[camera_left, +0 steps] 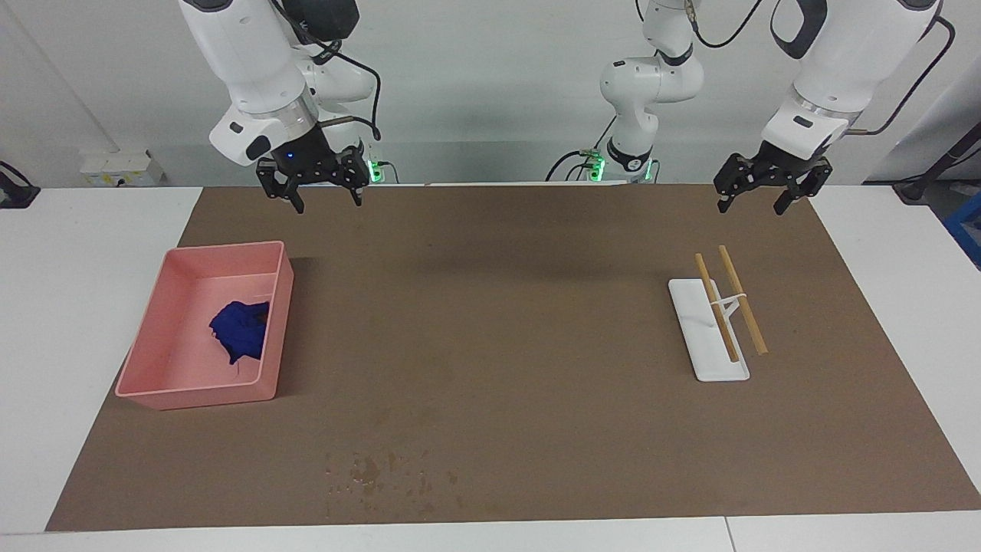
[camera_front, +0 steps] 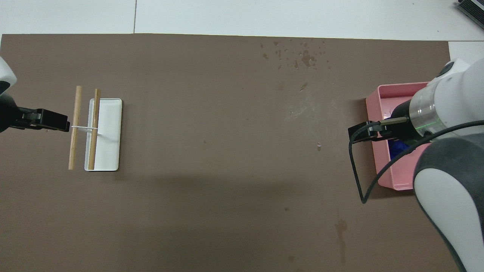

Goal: Wipe water with towel using both arms

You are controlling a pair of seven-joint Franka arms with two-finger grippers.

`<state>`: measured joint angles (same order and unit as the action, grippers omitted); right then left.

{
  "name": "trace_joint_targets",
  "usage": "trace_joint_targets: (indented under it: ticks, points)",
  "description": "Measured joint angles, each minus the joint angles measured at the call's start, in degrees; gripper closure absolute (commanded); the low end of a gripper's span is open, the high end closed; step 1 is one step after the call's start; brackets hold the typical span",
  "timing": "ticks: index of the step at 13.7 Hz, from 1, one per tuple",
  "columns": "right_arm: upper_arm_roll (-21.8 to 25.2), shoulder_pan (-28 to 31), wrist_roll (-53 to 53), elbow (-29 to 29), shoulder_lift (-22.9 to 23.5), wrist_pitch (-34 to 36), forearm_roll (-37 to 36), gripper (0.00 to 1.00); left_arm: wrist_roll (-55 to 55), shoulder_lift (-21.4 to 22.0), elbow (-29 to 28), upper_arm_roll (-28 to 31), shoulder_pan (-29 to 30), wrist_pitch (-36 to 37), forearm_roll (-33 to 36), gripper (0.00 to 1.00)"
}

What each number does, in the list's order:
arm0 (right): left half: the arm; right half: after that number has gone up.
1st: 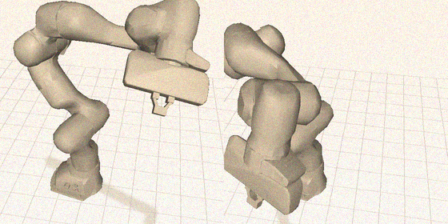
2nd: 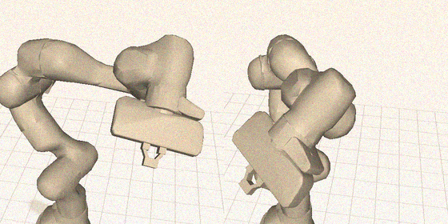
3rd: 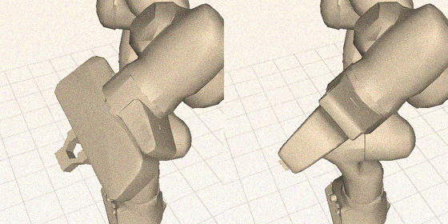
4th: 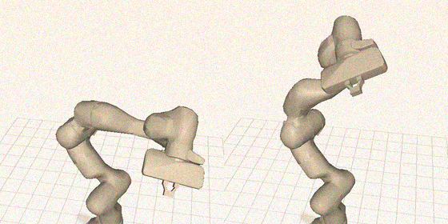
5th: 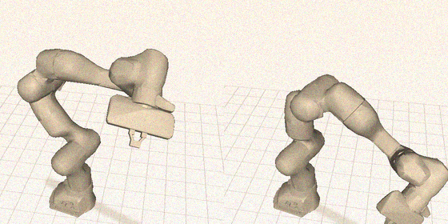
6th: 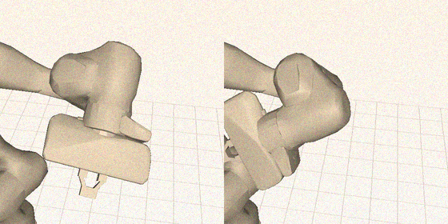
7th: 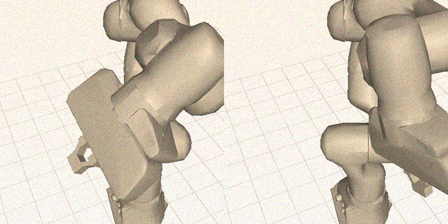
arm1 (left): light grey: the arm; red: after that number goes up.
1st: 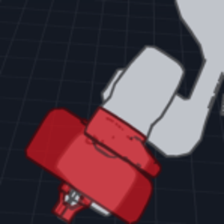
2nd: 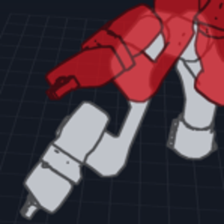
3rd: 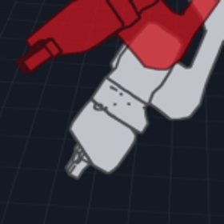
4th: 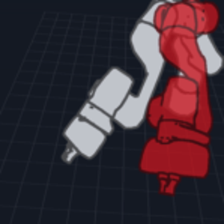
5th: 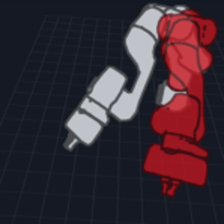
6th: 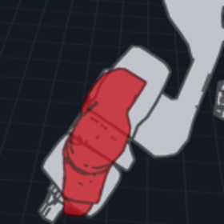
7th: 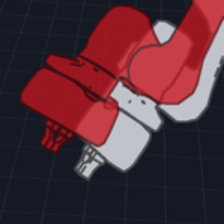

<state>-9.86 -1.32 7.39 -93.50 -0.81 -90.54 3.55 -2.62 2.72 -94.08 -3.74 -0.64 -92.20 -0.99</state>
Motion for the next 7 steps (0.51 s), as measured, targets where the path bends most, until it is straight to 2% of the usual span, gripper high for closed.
trace_joint_targets:
  ticks: [7]
  points:
    - [0.0, 0.0, 0.0, 1.0, 3.0, -0.5, -1.3, 0.0, 0.0, 0.0, 0.0, 0.0, 0.0, 0.0, 0.0, 0.0]
